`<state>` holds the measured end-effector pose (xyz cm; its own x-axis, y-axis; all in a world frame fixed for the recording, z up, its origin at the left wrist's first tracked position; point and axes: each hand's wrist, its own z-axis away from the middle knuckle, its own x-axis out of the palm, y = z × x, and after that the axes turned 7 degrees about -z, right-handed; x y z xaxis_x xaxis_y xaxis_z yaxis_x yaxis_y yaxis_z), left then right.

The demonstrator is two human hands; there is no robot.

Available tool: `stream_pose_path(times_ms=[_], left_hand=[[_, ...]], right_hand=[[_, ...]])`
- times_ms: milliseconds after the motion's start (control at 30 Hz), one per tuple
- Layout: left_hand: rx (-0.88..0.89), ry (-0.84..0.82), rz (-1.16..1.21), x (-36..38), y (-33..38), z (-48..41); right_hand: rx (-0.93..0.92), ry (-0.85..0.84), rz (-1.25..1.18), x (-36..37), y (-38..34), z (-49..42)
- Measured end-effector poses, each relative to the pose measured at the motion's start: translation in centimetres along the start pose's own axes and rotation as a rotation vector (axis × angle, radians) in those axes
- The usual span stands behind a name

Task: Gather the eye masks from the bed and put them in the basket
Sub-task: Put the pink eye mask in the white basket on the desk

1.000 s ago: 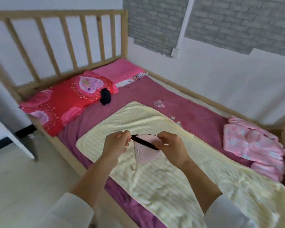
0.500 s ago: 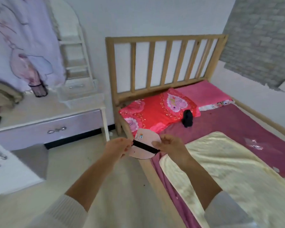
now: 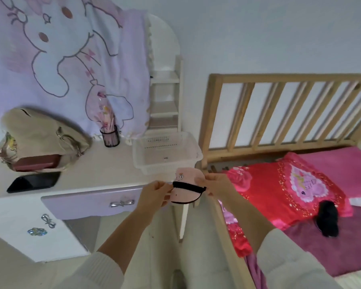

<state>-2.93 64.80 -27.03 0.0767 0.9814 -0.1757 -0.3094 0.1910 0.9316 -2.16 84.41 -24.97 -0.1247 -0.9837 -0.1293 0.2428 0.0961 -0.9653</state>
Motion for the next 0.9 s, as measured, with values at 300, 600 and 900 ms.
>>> stream_pose_path(times_ms=[300,600,900], left_hand=[[0.069,0.231,-0.223,-3.3,3.9,-19.9],[0.049,0.311,-0.616,-7.5,-1.4,-29.1],[0.1,0.127,-0.786,-7.8,-4.2,-30.2]], right_hand=[[0.132,-0.053,0.062,4.5,-4.2,-23.1],[0.306,-0.004,0.172,12.2,0.1,-33.6],[0.543,-0.03,0.129,15.5,4.5,-36.3]])
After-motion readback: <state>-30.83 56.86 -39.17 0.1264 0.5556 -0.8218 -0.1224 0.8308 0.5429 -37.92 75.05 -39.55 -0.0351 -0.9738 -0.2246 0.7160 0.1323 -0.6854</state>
